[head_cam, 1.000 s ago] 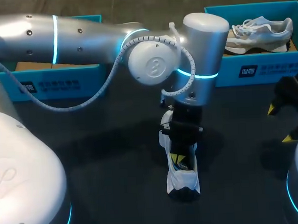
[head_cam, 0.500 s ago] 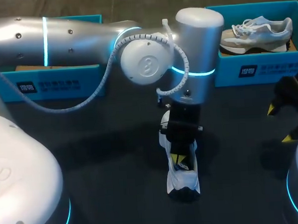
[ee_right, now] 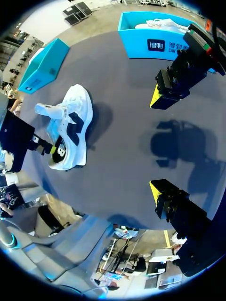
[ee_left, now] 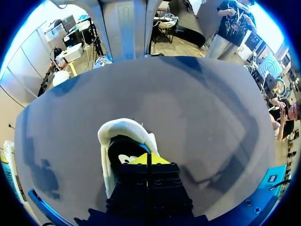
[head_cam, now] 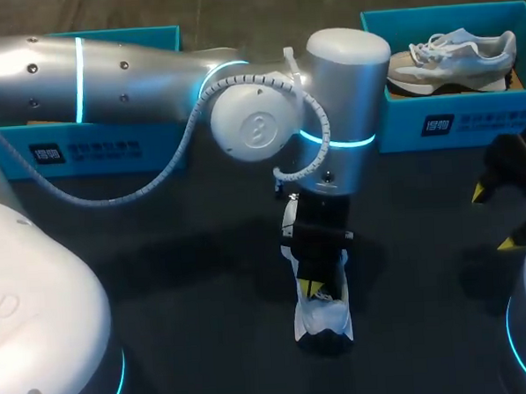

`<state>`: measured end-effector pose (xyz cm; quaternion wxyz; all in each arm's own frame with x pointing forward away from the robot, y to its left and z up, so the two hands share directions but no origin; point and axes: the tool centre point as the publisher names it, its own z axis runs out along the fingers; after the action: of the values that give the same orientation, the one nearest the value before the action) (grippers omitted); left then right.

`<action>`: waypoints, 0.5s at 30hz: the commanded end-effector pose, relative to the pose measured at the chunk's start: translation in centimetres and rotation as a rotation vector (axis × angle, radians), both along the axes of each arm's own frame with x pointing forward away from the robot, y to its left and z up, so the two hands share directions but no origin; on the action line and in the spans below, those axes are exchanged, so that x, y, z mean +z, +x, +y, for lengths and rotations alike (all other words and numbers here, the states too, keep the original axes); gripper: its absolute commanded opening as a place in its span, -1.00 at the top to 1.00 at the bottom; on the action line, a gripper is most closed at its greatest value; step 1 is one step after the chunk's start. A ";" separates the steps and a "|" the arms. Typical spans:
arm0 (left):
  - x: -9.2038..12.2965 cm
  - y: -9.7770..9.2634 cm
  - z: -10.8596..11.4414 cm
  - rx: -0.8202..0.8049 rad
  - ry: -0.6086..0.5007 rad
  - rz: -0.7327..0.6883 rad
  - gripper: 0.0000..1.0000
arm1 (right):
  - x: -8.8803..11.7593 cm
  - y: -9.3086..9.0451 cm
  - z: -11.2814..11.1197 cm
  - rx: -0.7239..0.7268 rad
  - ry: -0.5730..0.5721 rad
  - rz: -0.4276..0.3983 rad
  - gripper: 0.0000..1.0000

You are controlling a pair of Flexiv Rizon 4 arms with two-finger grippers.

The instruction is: Take the shoe out of the shoebox, open the shoe tongue, remove and reinsert the insole, then place the shoe into the shoebox

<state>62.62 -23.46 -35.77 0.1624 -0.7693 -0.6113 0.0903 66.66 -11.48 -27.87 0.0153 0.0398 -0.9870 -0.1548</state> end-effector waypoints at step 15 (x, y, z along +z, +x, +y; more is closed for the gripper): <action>-3.3 -0.2 -0.3 0.030 0.019 0.018 1.00 | 0.0 -0.1 0.0 -0.001 -0.003 -0.002 -1.00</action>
<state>62.52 -23.78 -38.38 0.1749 -0.7587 -0.6209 0.0915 66.68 -11.48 -27.86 0.0155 0.0398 -0.9871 -0.1546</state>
